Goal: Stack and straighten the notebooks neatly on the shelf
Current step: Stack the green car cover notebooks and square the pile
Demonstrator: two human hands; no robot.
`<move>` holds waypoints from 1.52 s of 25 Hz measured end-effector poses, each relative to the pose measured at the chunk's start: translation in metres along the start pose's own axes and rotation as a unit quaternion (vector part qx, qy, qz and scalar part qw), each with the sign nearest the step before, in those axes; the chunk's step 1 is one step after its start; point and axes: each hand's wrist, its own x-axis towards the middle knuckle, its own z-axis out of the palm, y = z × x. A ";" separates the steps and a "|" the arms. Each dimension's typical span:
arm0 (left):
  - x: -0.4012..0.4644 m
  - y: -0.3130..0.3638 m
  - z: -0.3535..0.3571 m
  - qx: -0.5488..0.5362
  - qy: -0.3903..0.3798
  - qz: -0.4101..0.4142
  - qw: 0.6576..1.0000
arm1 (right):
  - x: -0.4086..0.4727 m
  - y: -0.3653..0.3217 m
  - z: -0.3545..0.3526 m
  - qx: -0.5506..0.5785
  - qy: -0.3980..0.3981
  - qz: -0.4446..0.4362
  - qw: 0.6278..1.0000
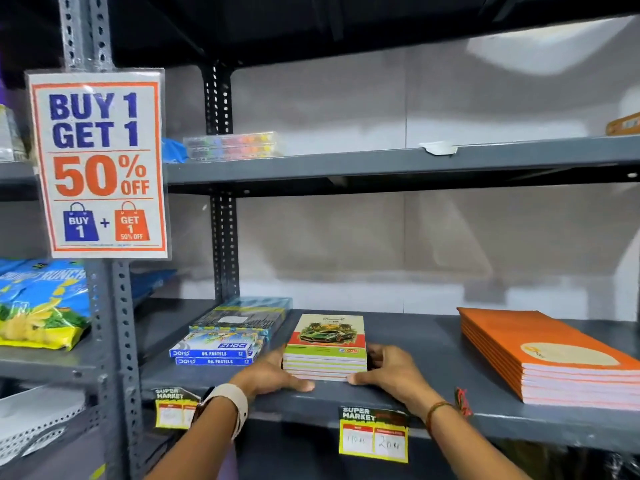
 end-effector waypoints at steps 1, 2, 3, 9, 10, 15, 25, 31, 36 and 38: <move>-0.002 -0.003 0.002 0.002 0.017 0.008 1.000 | 0.000 0.000 0.000 -0.002 0.006 0.000 1.000; -0.004 -0.004 0.005 -0.009 0.034 0.017 0.999 | 0.000 0.001 0.001 -0.004 0.014 -0.007 1.000; -0.004 -0.006 0.005 -0.021 0.049 0.024 0.998 | 0.000 0.002 0.002 -0.007 0.020 -0.014 1.000; 0.005 -0.014 0.002 -0.051 0.081 0.025 0.995 | 0.008 0.005 0.005 -0.007 0.034 -0.020 0.999; 0.007 -0.015 0.002 -0.059 0.089 0.025 0.994 | 0.009 0.006 0.005 -0.010 0.037 -0.018 0.999; 0.017 -0.023 0.002 -0.066 0.093 0.039 0.993 | 0.011 0.009 0.008 -0.020 0.053 -0.018 0.998; 0.018 -0.024 0.001 -0.107 0.074 0.093 0.987 | 0.013 0.008 0.008 0.031 0.057 -0.036 0.997; 0.023 -0.032 0.000 -0.097 0.081 0.097 0.987 | 0.014 0.010 0.009 0.006 0.068 -0.042 0.997; 0.022 -0.033 0.001 -0.096 0.077 0.094 0.988 | 0.015 0.012 0.010 -0.012 0.076 -0.042 0.996; 0.023 -0.032 0.001 -0.104 0.076 0.091 0.988 | 0.016 0.013 0.011 -0.022 0.076 -0.039 0.996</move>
